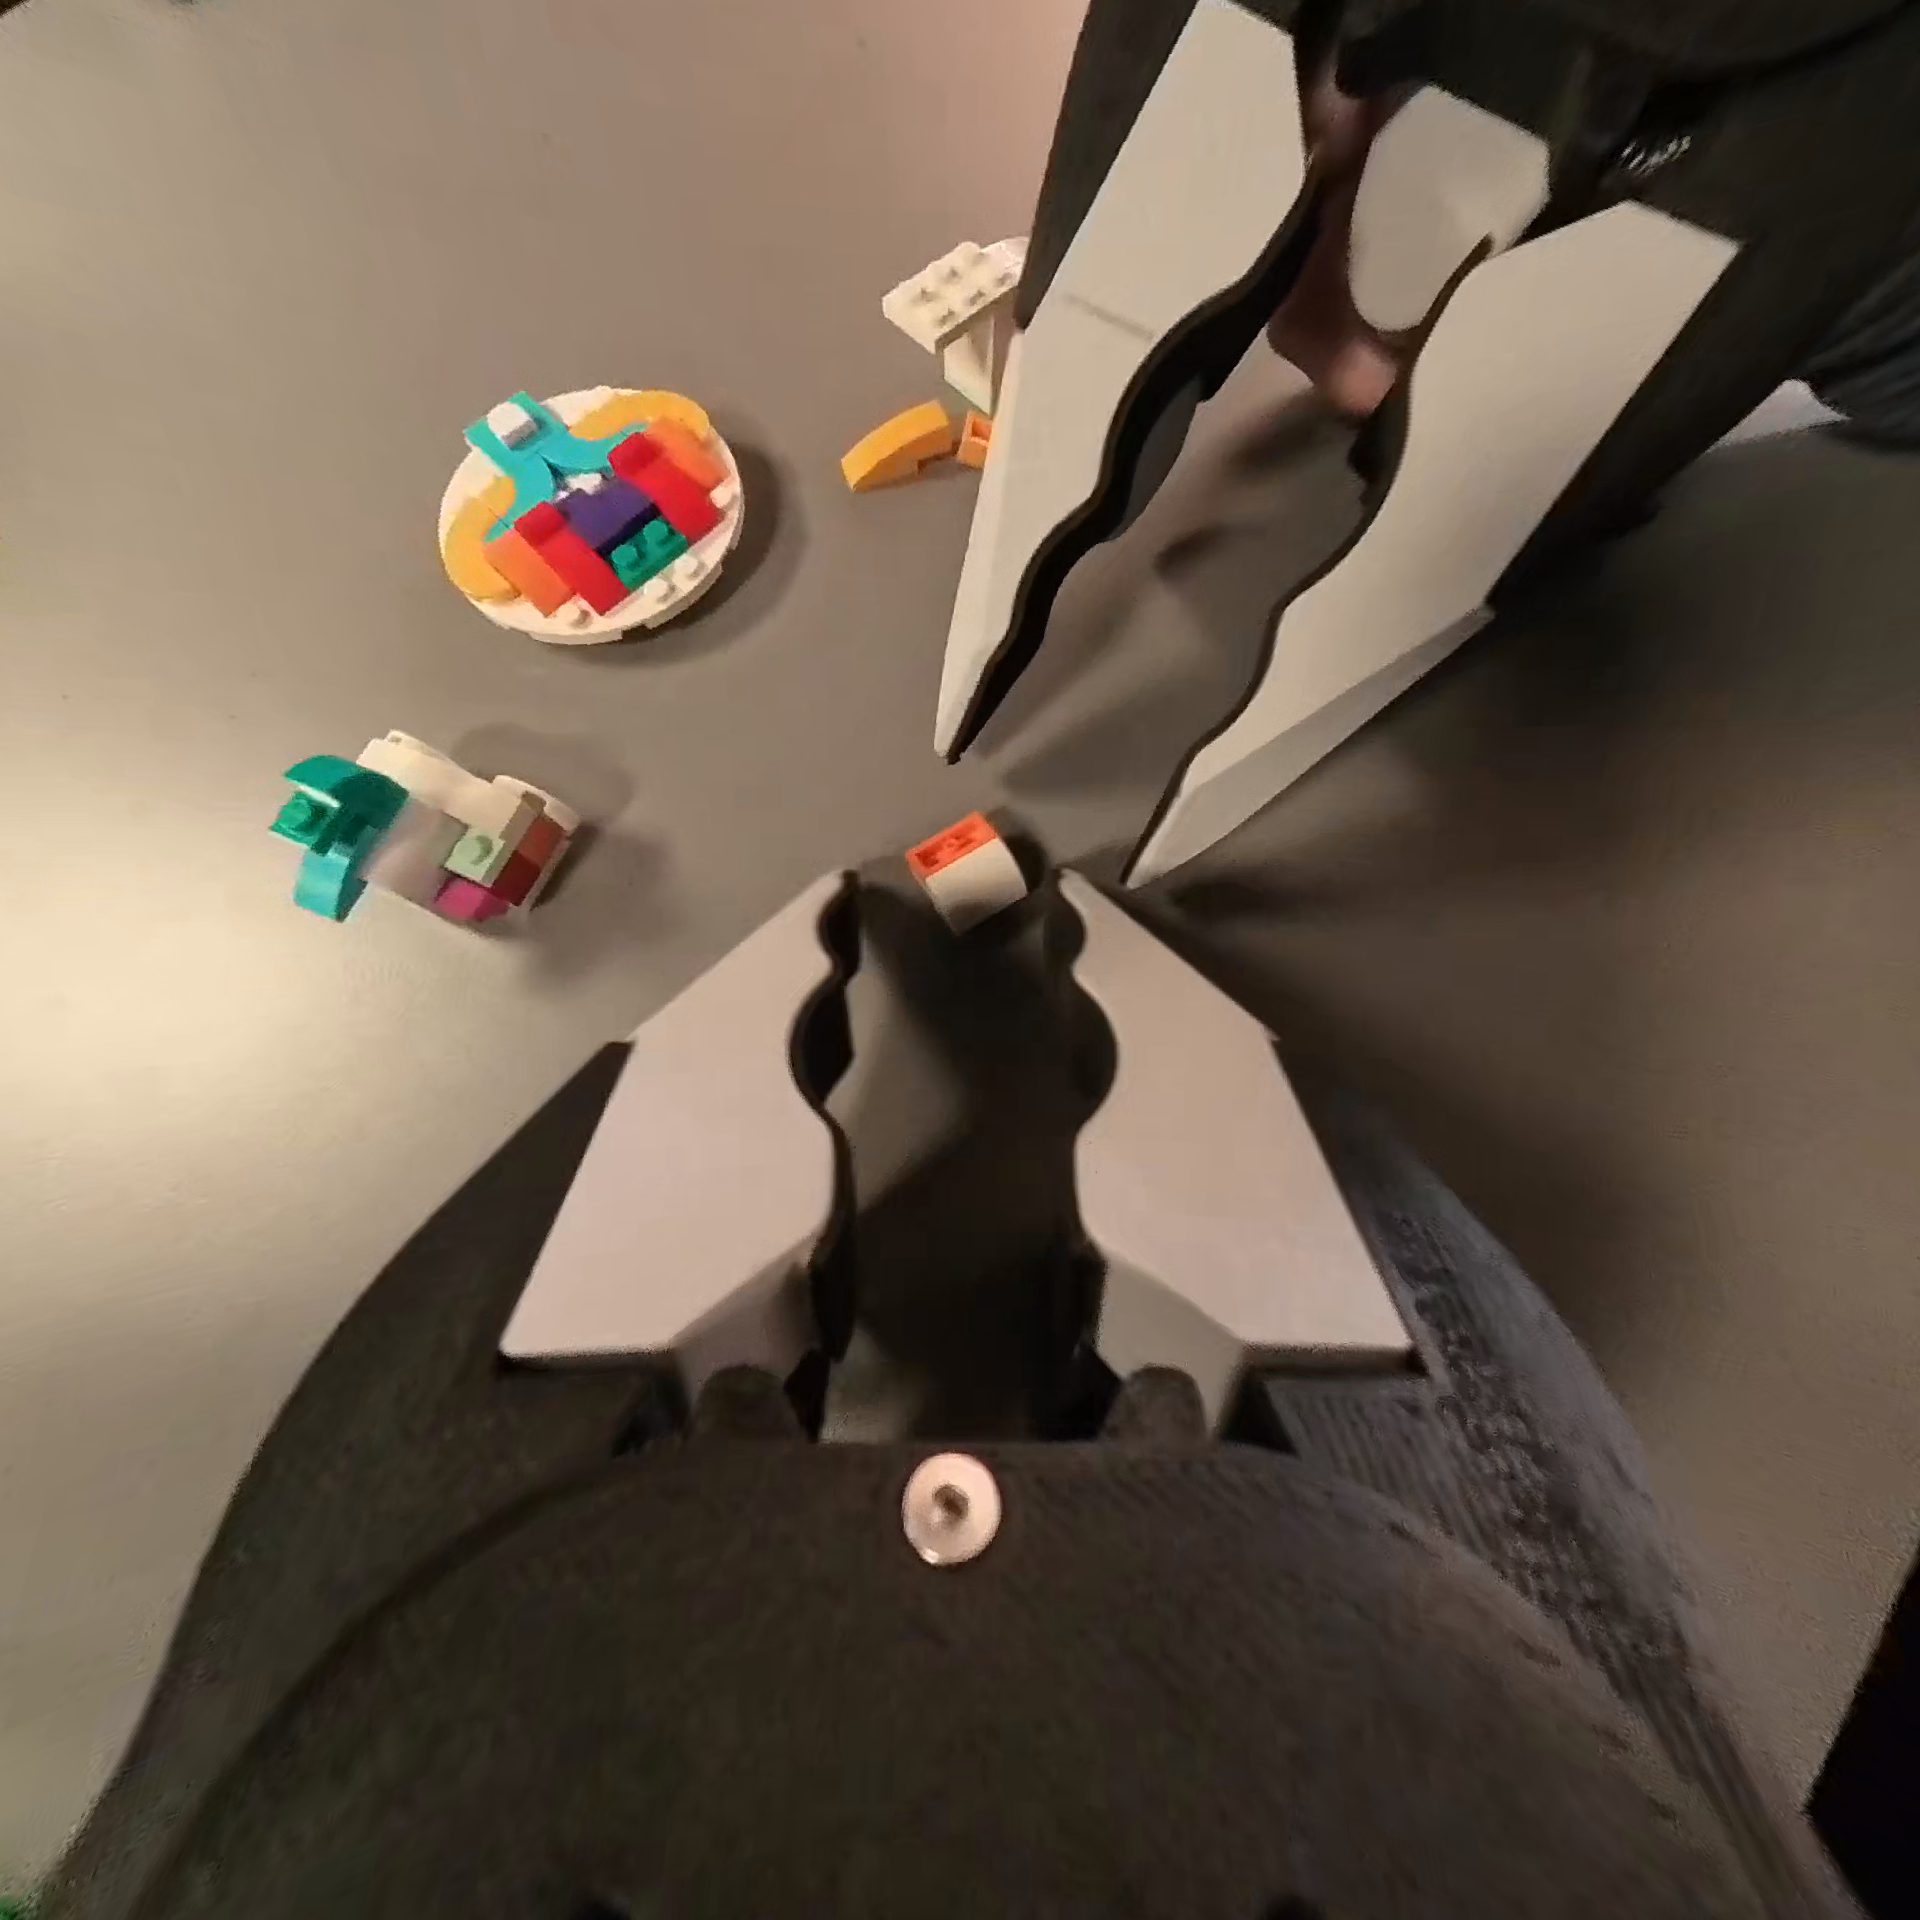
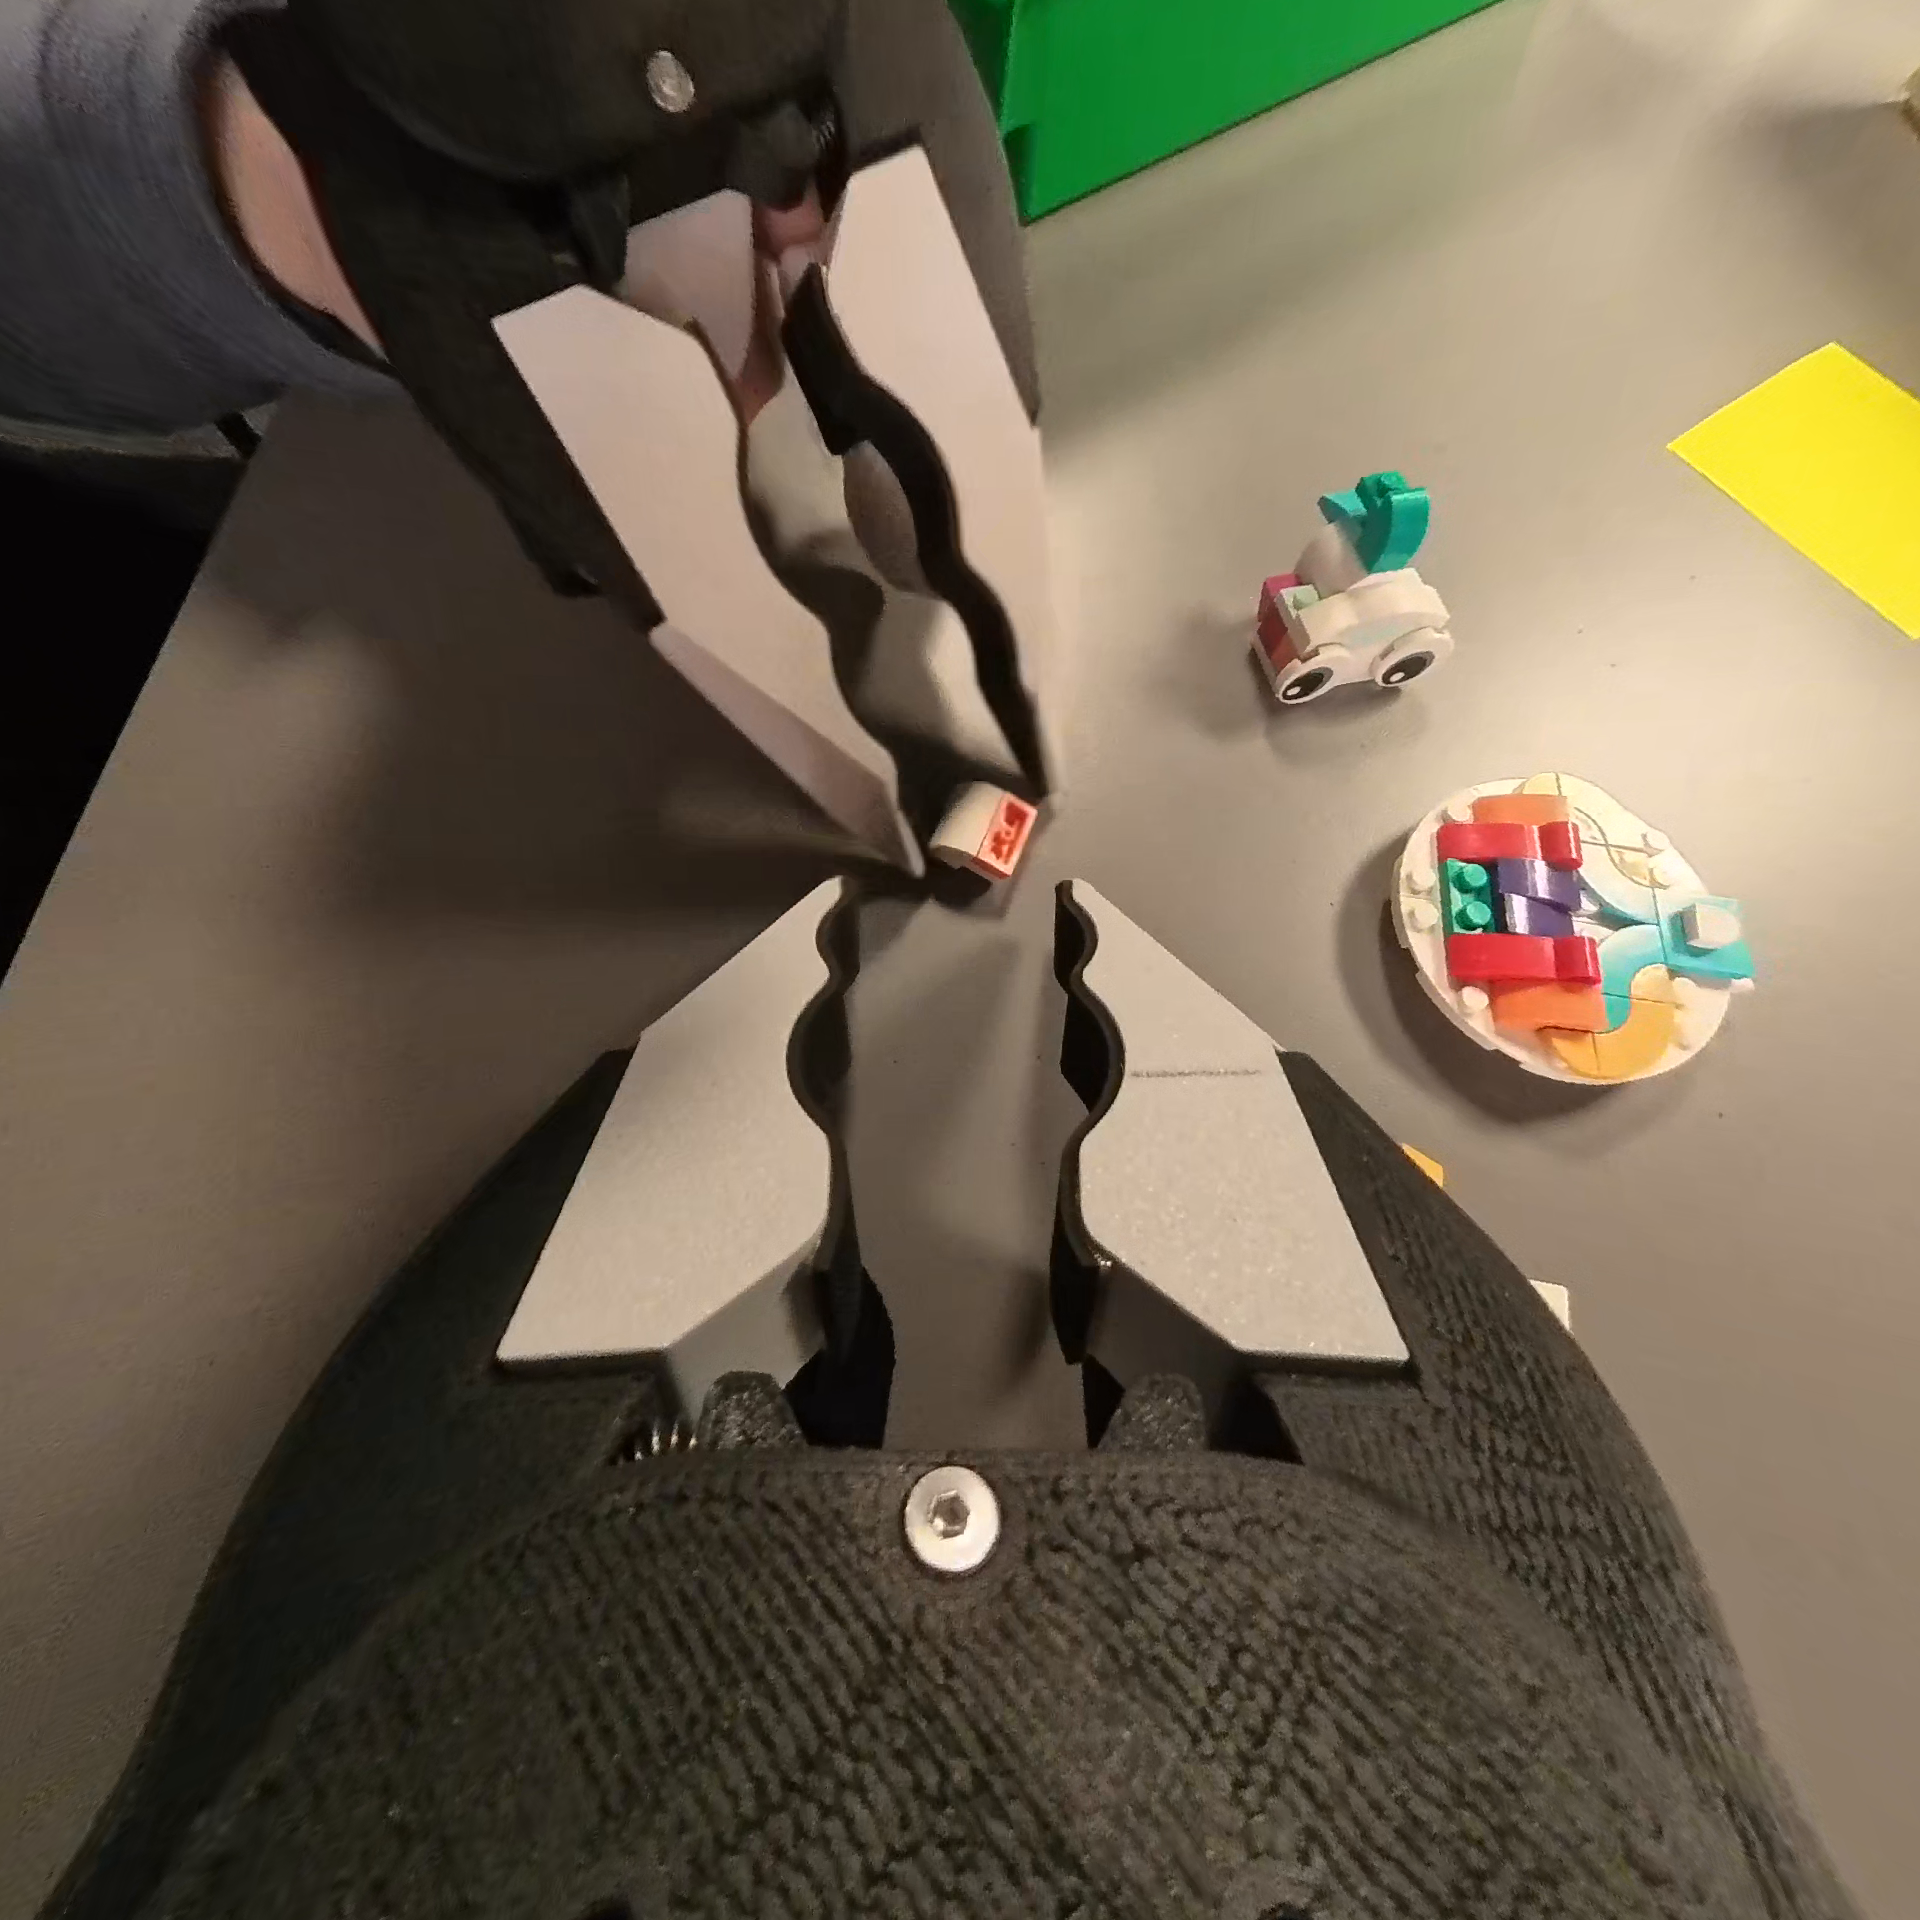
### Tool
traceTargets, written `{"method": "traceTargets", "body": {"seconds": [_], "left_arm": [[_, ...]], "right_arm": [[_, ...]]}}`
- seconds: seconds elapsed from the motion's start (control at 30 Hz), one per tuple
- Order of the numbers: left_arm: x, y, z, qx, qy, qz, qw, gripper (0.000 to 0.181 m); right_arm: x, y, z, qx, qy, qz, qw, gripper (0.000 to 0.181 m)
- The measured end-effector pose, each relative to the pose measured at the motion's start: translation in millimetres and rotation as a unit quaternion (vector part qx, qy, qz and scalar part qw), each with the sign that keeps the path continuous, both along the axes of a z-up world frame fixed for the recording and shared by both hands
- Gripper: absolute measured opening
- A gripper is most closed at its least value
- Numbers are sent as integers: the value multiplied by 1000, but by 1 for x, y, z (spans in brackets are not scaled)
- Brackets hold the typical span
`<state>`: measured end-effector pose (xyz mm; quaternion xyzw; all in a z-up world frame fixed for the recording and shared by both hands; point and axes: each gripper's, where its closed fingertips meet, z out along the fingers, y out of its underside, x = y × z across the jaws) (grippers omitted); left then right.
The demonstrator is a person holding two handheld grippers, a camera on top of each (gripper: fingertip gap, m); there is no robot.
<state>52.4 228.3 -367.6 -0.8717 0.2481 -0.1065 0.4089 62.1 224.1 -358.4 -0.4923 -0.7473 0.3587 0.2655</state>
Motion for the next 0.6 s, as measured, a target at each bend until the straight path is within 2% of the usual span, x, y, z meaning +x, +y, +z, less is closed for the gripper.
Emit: {"method": "traceTargets", "body": {"seconds": [0.07,0.27,0.43,0.53,0.6], "left_arm": [[1,-2,0,-6,-8,-8,1000,17],[3,-10,0,-8,-7,-90,996,16],[7,-24,1,37,42,-178,982,16],[8,-27,1,38,41,-198,979,16],[9,-30,1,38,39,-211,976,16]], "right_arm": [[0,0,0,5,2,2,1000,35],[-1,-4,-3,62,14,20,998,25],[-2,-16,-3,88,24,52,994,22],[-1,-23,-4,79,23,67,994,22],[0,-24,-4,80,22,71,994,15]]}}
